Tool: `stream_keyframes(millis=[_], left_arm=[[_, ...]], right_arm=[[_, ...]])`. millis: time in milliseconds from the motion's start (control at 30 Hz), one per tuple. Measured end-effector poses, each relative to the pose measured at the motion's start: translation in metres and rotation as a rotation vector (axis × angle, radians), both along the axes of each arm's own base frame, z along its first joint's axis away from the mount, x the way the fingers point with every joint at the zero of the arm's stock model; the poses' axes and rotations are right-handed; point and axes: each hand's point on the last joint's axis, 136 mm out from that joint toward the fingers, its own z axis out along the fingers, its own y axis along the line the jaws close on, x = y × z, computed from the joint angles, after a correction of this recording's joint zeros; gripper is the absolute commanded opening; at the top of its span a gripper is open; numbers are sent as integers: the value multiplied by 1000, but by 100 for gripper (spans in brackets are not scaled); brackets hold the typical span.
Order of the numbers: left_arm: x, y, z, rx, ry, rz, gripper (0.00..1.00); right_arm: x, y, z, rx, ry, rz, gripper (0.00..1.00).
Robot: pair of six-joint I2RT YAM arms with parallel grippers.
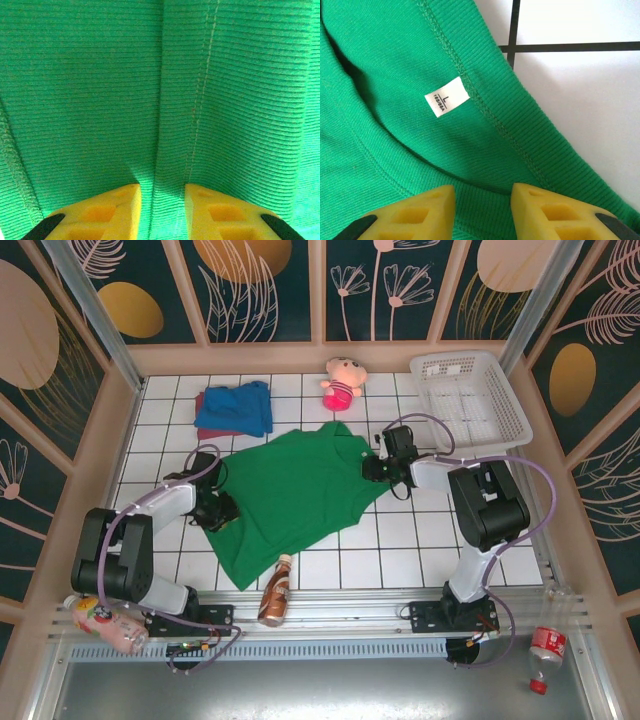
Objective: Fold and stack the tank tops
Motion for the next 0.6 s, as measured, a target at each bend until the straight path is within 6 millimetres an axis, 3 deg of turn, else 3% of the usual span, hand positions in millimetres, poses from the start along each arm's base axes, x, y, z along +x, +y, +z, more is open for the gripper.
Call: stream_keyframes(millis=[200, 400, 600], left_arm=[[1, 1, -1, 10, 3, -5, 14], [5, 1, -1, 11, 1, -6, 13], [18, 2, 8, 23, -28, -2, 19]], right_arm=[[0, -6, 0, -1, 3, -12, 36], [-1, -8, 0, -2, 4, -17, 35], [-3, -11, -1, -3, 6, -22, 34]])
